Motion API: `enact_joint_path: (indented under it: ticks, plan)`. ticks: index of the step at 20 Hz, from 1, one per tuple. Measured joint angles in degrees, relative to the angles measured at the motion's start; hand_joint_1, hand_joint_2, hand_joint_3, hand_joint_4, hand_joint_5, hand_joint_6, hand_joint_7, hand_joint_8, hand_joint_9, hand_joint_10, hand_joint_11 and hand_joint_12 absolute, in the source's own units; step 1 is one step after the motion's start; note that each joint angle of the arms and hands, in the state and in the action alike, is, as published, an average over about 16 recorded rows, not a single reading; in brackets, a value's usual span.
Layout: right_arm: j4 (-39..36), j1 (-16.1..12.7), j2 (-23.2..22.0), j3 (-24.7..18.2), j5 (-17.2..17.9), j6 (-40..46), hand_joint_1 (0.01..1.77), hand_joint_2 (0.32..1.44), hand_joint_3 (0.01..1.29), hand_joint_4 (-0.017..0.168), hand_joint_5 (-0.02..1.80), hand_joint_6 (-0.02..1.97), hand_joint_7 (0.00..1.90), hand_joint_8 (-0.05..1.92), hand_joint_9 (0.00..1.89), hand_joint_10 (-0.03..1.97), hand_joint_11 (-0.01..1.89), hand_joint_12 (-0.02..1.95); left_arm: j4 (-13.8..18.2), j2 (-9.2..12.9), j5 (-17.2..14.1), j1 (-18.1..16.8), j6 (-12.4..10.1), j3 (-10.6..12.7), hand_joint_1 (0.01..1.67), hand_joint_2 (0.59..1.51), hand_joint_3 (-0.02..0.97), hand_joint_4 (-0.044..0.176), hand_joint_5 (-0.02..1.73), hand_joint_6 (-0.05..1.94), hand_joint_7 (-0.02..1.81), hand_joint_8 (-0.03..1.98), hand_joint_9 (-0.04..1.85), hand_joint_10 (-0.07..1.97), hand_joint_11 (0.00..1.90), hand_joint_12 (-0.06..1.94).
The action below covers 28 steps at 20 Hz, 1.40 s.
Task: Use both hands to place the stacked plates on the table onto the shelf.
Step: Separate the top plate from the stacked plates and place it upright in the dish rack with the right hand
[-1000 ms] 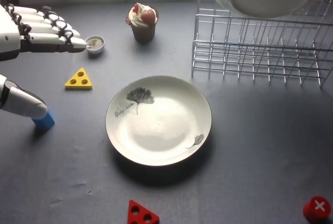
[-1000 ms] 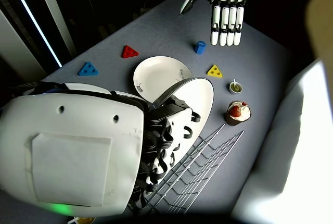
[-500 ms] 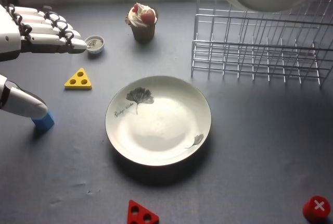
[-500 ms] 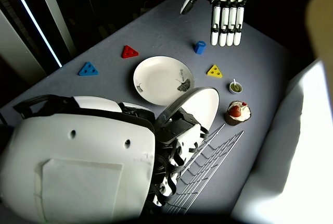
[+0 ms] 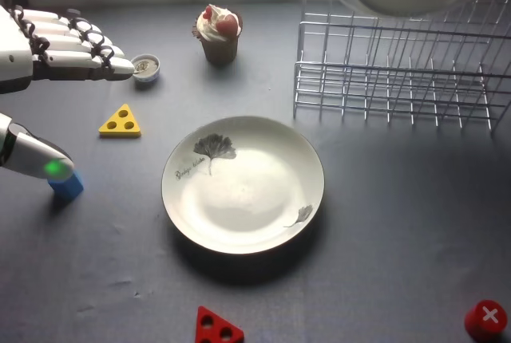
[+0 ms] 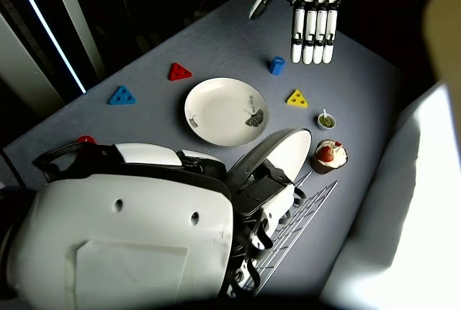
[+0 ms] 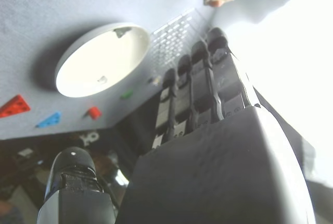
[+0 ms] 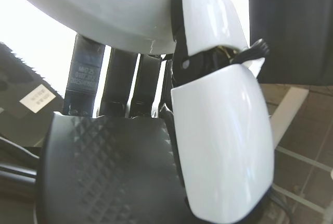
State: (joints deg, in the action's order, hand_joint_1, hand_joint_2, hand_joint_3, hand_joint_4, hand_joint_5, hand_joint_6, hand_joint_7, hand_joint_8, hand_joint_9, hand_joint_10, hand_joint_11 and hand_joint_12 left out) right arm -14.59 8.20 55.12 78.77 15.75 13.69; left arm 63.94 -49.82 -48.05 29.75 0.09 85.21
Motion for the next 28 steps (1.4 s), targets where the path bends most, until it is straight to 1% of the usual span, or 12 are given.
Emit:
enact_joint_path:
  ticks: [5,11,21,28]
  plan:
    - [1.6,1.7,1.2,1.2,1.2,0.0,1.49,0.99,0.01,-0.008,0.87,0.88,1.04,0.65,1.11,0.74,0.97,1.35,0.1,0.0,0.0,-0.1,0.0,0.0,0.04,0.996,0.005,0.005,0.12,0.02,0.16,0.00,0.16,0.01,0.17,0.02]
    - [3.9,4.4,2.4,2.4,3.1,0.1,1.48,0.99,0.01,-0.008,0.87,0.91,1.05,0.62,1.09,0.75,0.96,1.36,0.4,0.0,0.0,-0.1,0.0,0.0,0.05,0.996,0.005,0.004,0.13,0.02,0.16,0.00,0.15,0.01,0.16,0.02]
    - [6.7,8.8,3.9,4.1,7.0,0.7,1.49,0.99,0.01,-0.008,0.87,0.97,1.04,0.63,1.08,0.78,0.95,1.37,1.0,-0.3,0.0,-0.2,0.0,-0.2,0.06,0.997,0.005,0.004,0.13,0.02,0.17,0.00,0.15,0.01,0.16,0.02]
    - [8.3,10.7,5.8,6.2,8.0,1.7,1.49,1.00,0.01,-0.008,0.86,1.01,1.05,0.62,1.09,0.76,0.95,1.36,1.3,-0.5,-0.1,-0.3,0.0,-0.3,0.05,1.002,0.005,0.005,0.13,0.02,0.17,0.00,0.16,0.01,0.16,0.02]
